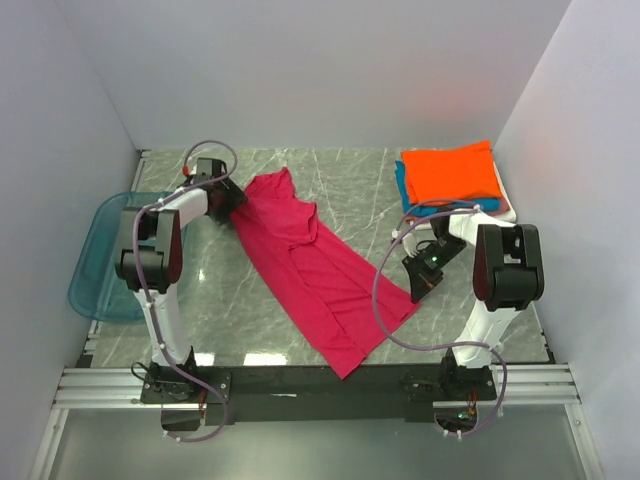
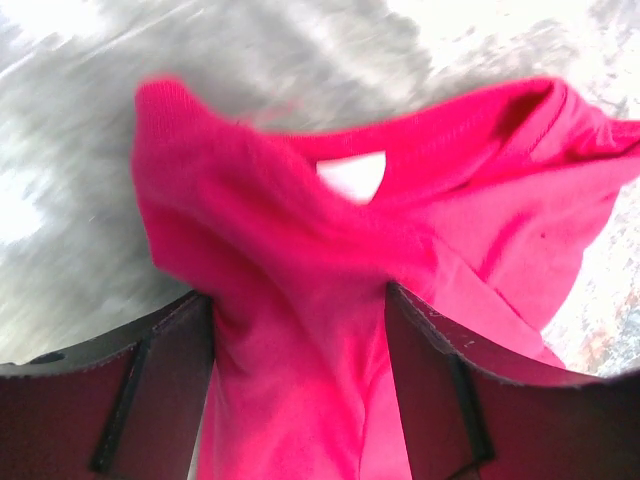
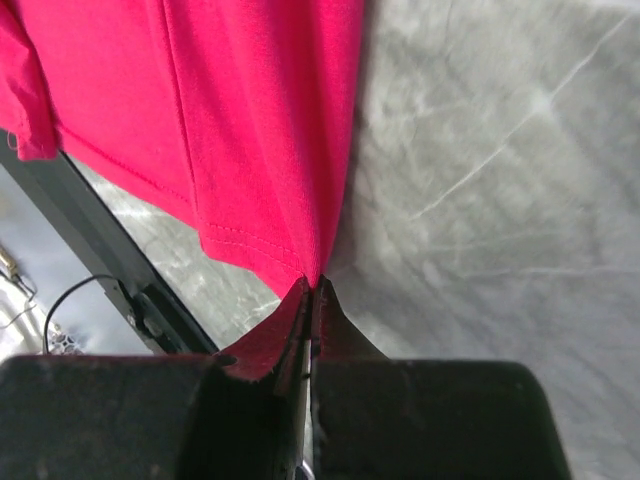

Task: Fold and stack the t-shirts
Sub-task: Fold the tshirt

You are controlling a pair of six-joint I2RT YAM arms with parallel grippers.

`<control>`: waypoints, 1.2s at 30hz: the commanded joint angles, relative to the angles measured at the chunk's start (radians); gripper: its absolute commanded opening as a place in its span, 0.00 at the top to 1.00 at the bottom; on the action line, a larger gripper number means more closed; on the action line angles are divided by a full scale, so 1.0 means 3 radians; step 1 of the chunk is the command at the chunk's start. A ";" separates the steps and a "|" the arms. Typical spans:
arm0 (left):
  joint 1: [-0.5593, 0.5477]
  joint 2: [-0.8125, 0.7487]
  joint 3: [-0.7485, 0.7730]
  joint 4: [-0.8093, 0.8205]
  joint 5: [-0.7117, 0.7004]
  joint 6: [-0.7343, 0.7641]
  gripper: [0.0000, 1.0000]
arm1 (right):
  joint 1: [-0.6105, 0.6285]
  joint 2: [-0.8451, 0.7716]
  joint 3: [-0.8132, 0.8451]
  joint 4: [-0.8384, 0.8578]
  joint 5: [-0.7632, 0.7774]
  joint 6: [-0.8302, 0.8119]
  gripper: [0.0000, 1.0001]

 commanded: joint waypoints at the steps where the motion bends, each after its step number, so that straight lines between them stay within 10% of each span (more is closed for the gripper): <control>1: -0.0047 0.0242 0.0304 -0.0134 0.0106 0.0227 0.29 | -0.0048 -0.0180 -0.0088 -0.0178 0.0088 -0.0135 1.00; 7: -0.0123 0.0600 0.0912 -0.0241 0.0484 0.0432 0.29 | -0.0053 -0.0186 -0.0083 -0.0331 -0.0014 -0.0232 0.99; 11: -0.0124 0.0387 0.0873 -0.0033 0.0516 0.0642 0.29 | -0.0089 -0.0323 0.0147 -0.0556 -0.0152 -0.0345 0.47; 15: -0.0078 -0.0246 0.0489 0.0284 0.0408 0.0913 0.24 | -0.0079 -0.0370 0.0662 -0.0495 -0.0305 -0.0136 0.32; 20: 0.0019 -0.1269 -0.0109 0.0438 0.0245 0.1220 0.13 | 0.0298 0.0038 0.1583 0.0069 -0.0633 0.0512 0.30; 29: 0.0371 -0.2962 -0.1403 0.0306 0.0551 0.1353 0.04 | 0.0954 0.0990 0.2576 0.2079 -0.0138 0.3654 0.29; 36: 0.0393 -0.3953 -0.1930 0.0014 0.0786 0.1634 0.04 | 0.1118 0.1695 0.3337 0.2302 0.0481 0.4379 0.28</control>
